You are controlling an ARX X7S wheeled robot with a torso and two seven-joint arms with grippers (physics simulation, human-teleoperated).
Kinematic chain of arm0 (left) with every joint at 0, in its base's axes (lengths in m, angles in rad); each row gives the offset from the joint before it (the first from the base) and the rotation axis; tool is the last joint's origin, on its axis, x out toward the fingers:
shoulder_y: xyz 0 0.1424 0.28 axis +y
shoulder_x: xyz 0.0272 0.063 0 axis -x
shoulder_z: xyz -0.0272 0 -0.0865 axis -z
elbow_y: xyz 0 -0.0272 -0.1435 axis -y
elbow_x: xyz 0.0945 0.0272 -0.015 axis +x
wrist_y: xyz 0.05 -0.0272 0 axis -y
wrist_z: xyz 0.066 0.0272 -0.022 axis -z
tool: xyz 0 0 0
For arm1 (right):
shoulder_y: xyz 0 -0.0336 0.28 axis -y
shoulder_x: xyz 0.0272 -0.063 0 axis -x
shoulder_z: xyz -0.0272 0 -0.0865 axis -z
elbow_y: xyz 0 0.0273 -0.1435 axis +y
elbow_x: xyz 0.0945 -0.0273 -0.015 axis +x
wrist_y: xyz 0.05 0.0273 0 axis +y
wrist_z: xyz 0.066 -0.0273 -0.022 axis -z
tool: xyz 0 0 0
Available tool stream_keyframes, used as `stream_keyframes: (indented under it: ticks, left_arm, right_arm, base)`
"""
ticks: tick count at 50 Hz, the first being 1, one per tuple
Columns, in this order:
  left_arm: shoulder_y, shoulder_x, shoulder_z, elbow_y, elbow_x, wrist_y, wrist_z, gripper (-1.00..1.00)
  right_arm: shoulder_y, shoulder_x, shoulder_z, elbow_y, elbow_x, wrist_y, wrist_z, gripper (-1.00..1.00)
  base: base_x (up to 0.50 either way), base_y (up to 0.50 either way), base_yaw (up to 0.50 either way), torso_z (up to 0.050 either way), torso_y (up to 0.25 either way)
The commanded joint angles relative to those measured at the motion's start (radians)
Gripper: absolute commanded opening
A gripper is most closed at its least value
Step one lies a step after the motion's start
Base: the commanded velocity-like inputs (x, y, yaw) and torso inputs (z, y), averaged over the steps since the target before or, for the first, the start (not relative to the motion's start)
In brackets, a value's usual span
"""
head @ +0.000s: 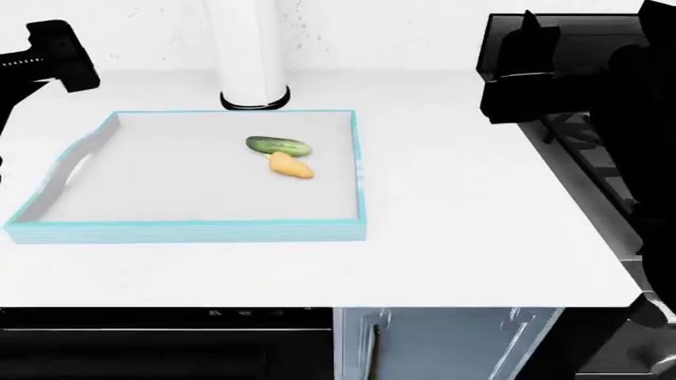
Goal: Place the two vegetables and bowl onto the tray for setting up a vegetable dip station.
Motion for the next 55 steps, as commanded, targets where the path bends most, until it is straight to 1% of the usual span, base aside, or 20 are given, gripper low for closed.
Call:
stream_keyframes:
  ticks: [1, 3, 6, 8, 15, 18, 19, 20, 22, 24, 27, 29, 31, 34, 37, 40, 43, 48, 52, 55]
  left_arm:
    - [0.023, -0.015, -0.026, 0.019, -0.026, 0.005, -0.014, 1.00]
    - [0.031, -0.022, -0.036, 0.040, -0.037, 0.008, -0.019, 1.00]
    - [0.061, -0.049, -0.071, 0.131, -0.067, 0.026, -0.024, 1.00]
    - [0.092, -0.058, -0.104, 0.175, -0.122, 0.035, -0.033, 1.00]
    - [0.175, -0.125, -0.203, 0.362, -0.146, 0.096, -0.060, 1.00]
    - [0.290, -0.136, -0.296, 0.469, -0.188, 0.161, -0.072, 1.00]
    - [0.308, -0.142, -0.304, 0.490, -0.172, 0.167, -0.066, 1.00]
    - [0.328, -0.159, -0.305, 0.539, -0.110, 0.169, -0.063, 1.00]
    - [0.355, -0.154, -0.345, 0.555, -0.142, 0.197, -0.066, 1.00]
    - [0.377, -0.169, -0.371, 0.597, -0.105, 0.208, -0.070, 1.00]
    - [0.437, -0.188, -0.390, 0.676, 0.018, 0.216, -0.075, 1.00]
    - [0.503, -0.153, -0.425, 0.694, 0.002, 0.259, -0.056, 1.00]
    - [0.530, -0.140, -0.419, 0.707, 0.043, 0.265, -0.049, 1.00]
    - [0.594, -0.106, -0.462, 0.725, 0.059, 0.315, -0.027, 1.00]
    - [0.634, -0.106, -0.479, 0.768, 0.092, 0.324, -0.027, 1.00]
    - [0.675, -0.100, -0.535, 0.812, 0.083, 0.355, -0.038, 1.00]
    - [0.681, -0.092, -0.522, 0.830, 0.105, 0.355, -0.038, 1.00]
    - [0.685, -0.066, -0.498, 0.836, 0.141, 0.367, -0.033, 1.00]
    - [0.686, -0.067, -0.498, 0.839, 0.147, 0.371, -0.039, 1.00]
    - [0.710, -0.074, -0.527, 0.848, 0.132, 0.386, -0.043, 1.00]
  right_arm:
    - [0.002, -0.009, -0.003, -0.007, -0.016, -0.001, -0.014, 1.00]
    - [0.003, -0.006, 0.002, -0.015, -0.016, -0.006, -0.014, 1.00]
    - [-0.017, 0.003, 0.017, -0.031, -0.026, -0.026, -0.021, 1.00]
    - [-0.023, 0.005, 0.018, -0.037, -0.026, -0.030, -0.021, 1.00]
    - [-0.024, 0.010, 0.033, -0.062, -0.027, -0.044, -0.022, 1.00]
    - [-0.052, -0.001, 0.040, -0.077, -0.066, -0.065, -0.055, 1.00]
    - [-0.047, -0.004, 0.030, -0.080, -0.073, -0.053, -0.055, 1.00]
    - [-0.048, -0.014, 0.020, -0.092, -0.090, -0.046, -0.060, 1.00]
    - [-0.057, -0.016, 0.022, -0.107, -0.107, -0.051, -0.064, 1.00]
    - [-0.091, -0.015, 0.055, -0.126, -0.138, -0.100, -0.089, 1.00]
    - [-0.136, -0.014, 0.070, -0.165, -0.219, -0.131, -0.122, 1.00]
    - [-0.189, -0.028, 0.073, -0.189, -0.275, -0.165, -0.150, 1.00]
    - [-0.208, -0.033, 0.070, -0.208, -0.316, -0.171, -0.149, 1.00]
    - [-0.280, -0.038, 0.098, -0.258, -0.378, -0.239, -0.164, 1.00]
    - [-0.313, -0.027, 0.086, -0.308, -0.442, -0.227, -0.139, 1.00]
    - [-0.365, -0.009, 0.094, -0.361, -0.508, -0.243, -0.112, 1.00]
    - [-0.400, -0.001, 0.092, -0.383, -0.549, -0.246, -0.090, 1.00]
    - [-0.492, -0.008, 0.096, -0.375, -0.630, -0.312, -0.134, 1.00]
    - [-0.487, -0.011, 0.094, -0.375, -0.625, -0.314, -0.138, 1.00]
    - [-0.461, -0.009, 0.091, -0.393, -0.602, -0.299, -0.123, 1.00]
  base:
    - [-0.50, 0.00, 0.00, 0.000, 0.000]
    - [-0.50, 0.00, 0.00, 0.000, 0.000]
    - [-0.50, 0.00, 0.00, 0.000, 0.000]
    - [-0.50, 0.00, 0.00, 0.000, 0.000]
    - [-0.50, 0.00, 0.00, 0.000, 0.000]
    - [-0.50, 0.00, 0.00, 0.000, 0.000]
    - [-0.50, 0.00, 0.00, 0.000, 0.000]
    - [-0.49, 0.00, 0.00, 0.000, 0.000]
    - [-0.35, 0.00, 0.00, 0.000, 0.000]
    - [-0.05, 0.00, 0.00, 0.000, 0.000]
    - [0.00, 0.00, 0.00, 0.000, 0.000]
    - [0.00, 0.00, 0.00, 0.000, 0.000]
    - [0.00, 0.00, 0.00, 0.000, 0.000]
    - [0.00, 0.00, 0.00, 0.000, 0.000]
    - [0.00, 0.00, 0.00, 0.000, 0.000]
    - [0.00, 0.00, 0.00, 0.000, 0.000]
    - [-0.02, 0.04, 0.00, 0.000, 0.000]
    - [-0.29, 0.37, 0.00, 0.000, 0.000]
    - [-0.35, 0.43, 0.00, 0.000, 0.000]
    - [-0.35, 0.44, 0.00, 0.000, 0.000]
